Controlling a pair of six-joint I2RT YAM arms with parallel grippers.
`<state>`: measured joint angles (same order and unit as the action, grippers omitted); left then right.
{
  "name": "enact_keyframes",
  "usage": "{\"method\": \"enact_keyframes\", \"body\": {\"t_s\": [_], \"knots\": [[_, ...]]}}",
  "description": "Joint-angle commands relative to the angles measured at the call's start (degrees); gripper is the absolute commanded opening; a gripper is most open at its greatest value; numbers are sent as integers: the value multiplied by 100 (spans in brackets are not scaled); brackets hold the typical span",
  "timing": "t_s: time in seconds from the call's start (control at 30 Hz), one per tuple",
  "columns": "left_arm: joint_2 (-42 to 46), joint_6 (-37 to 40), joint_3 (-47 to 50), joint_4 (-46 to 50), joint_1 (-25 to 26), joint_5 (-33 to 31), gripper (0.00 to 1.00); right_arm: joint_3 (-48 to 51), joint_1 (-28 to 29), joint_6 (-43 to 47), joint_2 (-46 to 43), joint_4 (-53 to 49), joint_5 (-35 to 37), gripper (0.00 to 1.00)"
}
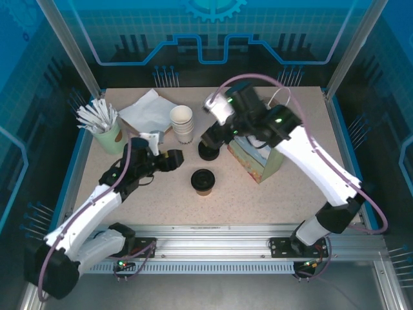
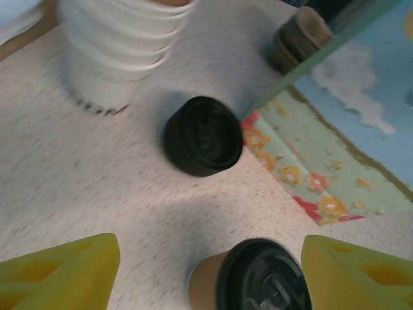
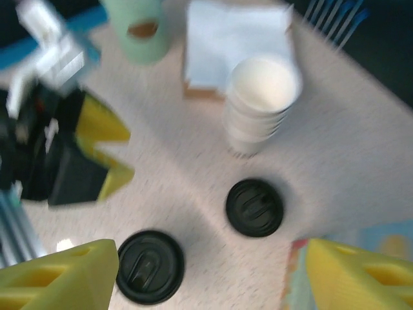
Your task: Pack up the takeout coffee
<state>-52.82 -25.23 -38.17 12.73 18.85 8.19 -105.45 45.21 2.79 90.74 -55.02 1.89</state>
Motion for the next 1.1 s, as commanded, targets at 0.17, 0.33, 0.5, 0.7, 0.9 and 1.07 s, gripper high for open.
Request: {"method": "enact_keyframes", "body": {"t_s": [0.17,0.33,0.5,0.7,0.9,1.07], "knots": [[840,-634,679,619,-791,311,77,471,751,-212,1186,-820,247,90],[784,-623,664,572,-795,349,77,429,887,-266,1742,-1072,220,96],[751,-582,636,538,-796,375,77,248,1015,-226,2154,-1236,286,98],[747,-554,636,512,-795,427,77,87,1033,-184,2450,-1360,412,94],[737,-545,653,480,-796,464,77,33,1034,-156,2543,-1413,386,87],[720,-535,653,474,-791,489,77,50,1034,-142,2565,-1440,424,83]]}}
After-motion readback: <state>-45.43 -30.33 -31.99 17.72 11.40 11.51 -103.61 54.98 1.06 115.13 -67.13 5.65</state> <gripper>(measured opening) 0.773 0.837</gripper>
